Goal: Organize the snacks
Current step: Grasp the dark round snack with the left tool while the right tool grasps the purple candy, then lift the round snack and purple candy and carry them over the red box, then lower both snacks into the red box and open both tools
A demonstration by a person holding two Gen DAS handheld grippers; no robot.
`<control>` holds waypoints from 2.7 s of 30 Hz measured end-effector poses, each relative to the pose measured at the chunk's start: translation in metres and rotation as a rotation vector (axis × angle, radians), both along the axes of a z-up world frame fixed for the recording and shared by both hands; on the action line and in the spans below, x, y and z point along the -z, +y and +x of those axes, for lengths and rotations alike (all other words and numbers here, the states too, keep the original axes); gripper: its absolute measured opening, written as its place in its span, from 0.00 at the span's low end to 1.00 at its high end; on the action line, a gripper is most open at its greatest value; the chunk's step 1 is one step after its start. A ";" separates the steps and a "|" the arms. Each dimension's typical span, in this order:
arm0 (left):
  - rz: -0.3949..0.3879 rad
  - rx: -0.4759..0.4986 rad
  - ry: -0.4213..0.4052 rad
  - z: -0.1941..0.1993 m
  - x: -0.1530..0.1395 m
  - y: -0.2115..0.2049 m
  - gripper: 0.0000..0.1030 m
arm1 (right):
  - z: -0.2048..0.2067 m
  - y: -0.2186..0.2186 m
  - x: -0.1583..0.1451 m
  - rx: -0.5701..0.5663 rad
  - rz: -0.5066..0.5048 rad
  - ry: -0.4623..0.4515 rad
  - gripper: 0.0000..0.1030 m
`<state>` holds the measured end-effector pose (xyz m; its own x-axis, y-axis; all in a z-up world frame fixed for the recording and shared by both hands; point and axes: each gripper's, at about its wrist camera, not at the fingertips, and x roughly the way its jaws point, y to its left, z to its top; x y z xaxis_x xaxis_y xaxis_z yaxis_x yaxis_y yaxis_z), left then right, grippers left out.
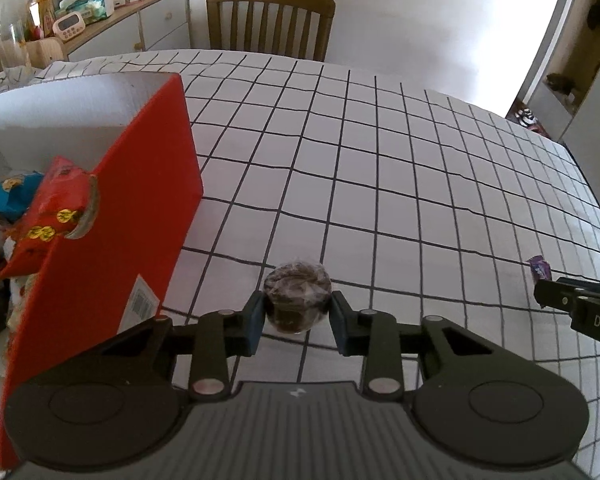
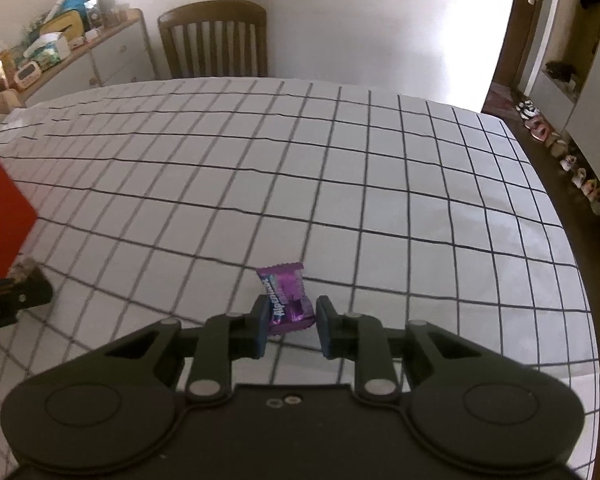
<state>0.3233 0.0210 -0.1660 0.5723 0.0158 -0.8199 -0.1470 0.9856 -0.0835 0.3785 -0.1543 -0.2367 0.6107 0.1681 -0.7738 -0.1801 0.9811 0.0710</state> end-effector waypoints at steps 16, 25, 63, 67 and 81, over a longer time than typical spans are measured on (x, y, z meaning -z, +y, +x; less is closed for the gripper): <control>-0.048 0.057 -0.046 -0.059 -0.056 0.007 0.33 | -0.067 0.018 -0.067 -0.063 0.085 -0.054 0.22; -0.070 0.062 -0.076 -0.091 -0.085 0.025 0.33 | -0.101 0.036 -0.094 -0.122 0.107 -0.089 0.22; 0.018 -0.036 -0.168 -0.106 -0.137 0.215 0.33 | -0.130 0.225 -0.143 -0.306 0.124 -0.158 0.22; 0.018 -0.050 -0.137 -0.091 -0.126 0.238 0.33 | -0.124 0.245 -0.136 -0.304 0.113 -0.141 0.22; -0.044 0.008 -0.034 -0.039 -0.086 0.249 0.33 | -0.096 0.301 -0.097 -0.276 0.063 -0.040 0.22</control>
<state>0.2846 0.2699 -0.0801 0.5995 -0.0247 -0.8000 -0.1351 0.9821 -0.1315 0.2823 0.1468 -0.1393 0.5652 0.3794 -0.7325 -0.4440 0.8883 0.1175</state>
